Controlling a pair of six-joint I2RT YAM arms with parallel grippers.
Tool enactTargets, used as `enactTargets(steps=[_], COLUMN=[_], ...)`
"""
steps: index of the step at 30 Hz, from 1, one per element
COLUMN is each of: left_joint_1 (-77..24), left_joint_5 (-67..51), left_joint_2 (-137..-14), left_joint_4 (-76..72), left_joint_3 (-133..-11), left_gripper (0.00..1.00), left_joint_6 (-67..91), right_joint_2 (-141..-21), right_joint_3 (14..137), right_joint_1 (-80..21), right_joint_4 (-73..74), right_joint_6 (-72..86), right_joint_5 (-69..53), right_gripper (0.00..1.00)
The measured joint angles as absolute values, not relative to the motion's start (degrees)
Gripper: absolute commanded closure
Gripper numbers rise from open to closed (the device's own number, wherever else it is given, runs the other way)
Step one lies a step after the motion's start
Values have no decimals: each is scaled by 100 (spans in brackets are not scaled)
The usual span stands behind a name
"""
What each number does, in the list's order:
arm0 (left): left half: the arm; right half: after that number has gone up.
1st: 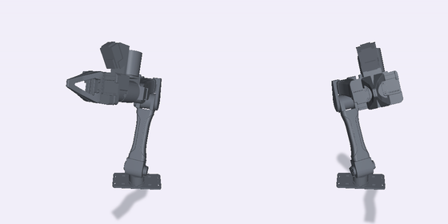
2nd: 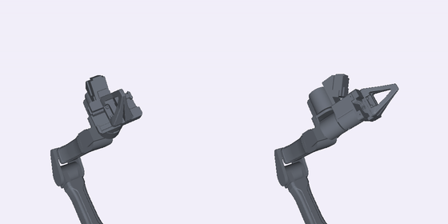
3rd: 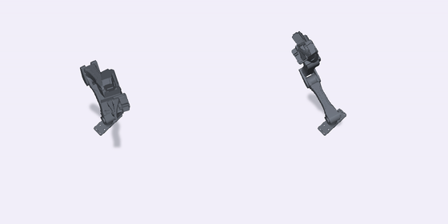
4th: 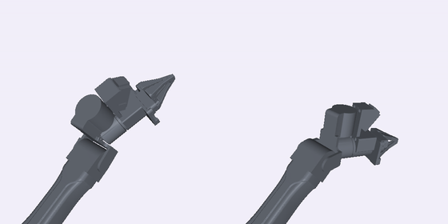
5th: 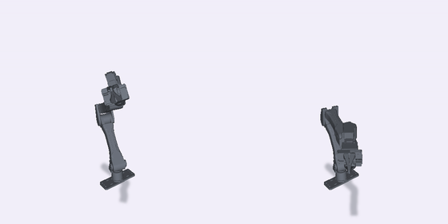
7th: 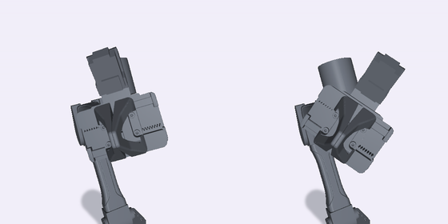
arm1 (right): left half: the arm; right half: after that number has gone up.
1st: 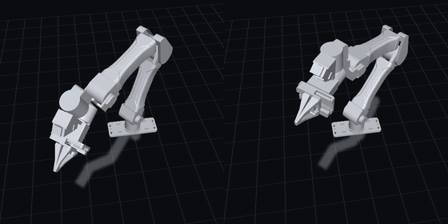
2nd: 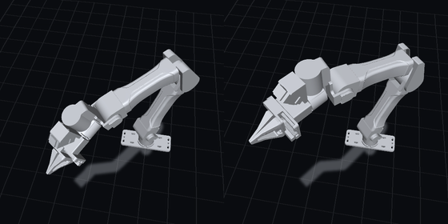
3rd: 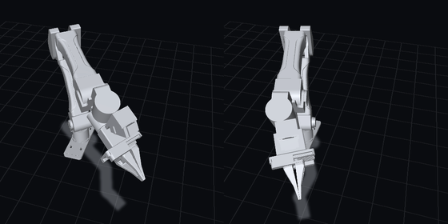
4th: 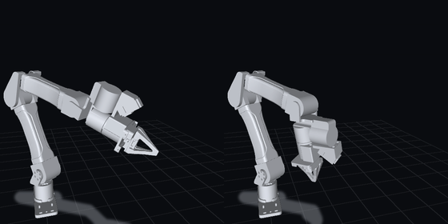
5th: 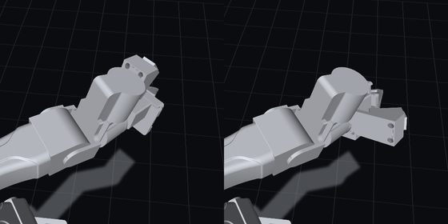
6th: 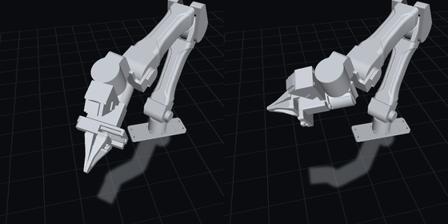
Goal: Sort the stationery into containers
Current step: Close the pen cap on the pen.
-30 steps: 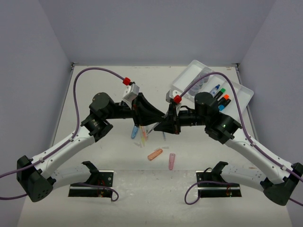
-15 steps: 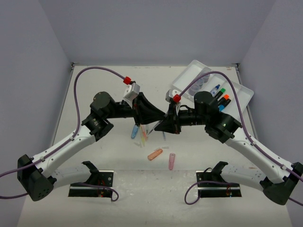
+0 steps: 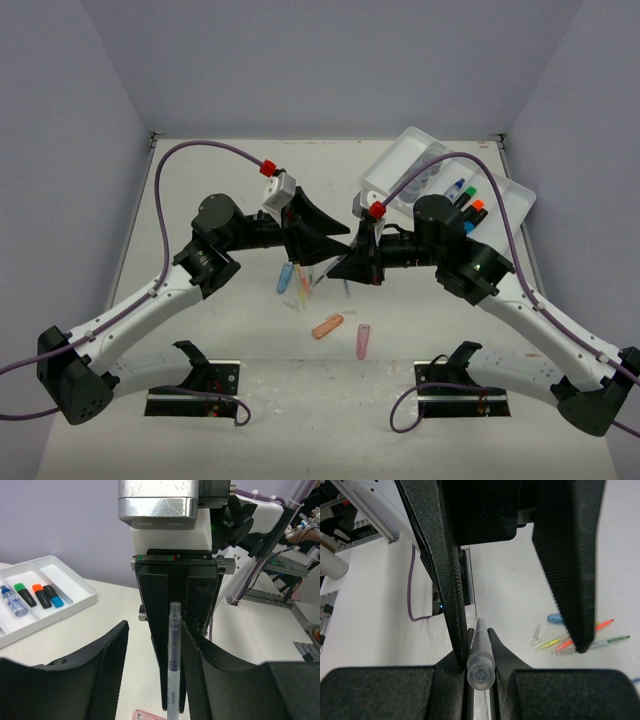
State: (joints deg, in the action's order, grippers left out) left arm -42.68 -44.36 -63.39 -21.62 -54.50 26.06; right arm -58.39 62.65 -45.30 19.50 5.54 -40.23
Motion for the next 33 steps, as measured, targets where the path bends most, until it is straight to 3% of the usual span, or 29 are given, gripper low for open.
enactTargets(steps=[4,19,23,33], left_joint_1=[-4280,-4401,-4401,-4403], left_joint_5=[-4145,-3479,-3256,-3100], left_joint_2=[-6240,-5769,-5596,-4504], left_joint_4=[-2060,-1492,-1245,-585], left_joint_3=[-5448,-5448,-5450,-5112], left_gripper=[34,12,0,0], left_joint_6=[2621,2628,2559,2153], right_joint_2=[-5833,-5833,-5833,-5685], right_joint_3=[6229,6208,6208,6288], right_joint_1=[-4535,-4574,-4574,-4515], right_joint_4=[1787,1367,1371,1810], right_joint_6=[556,558,558,544], right_joint_5=[-4053,-4063,-3999,-3904], right_gripper=[100,100,100,100])
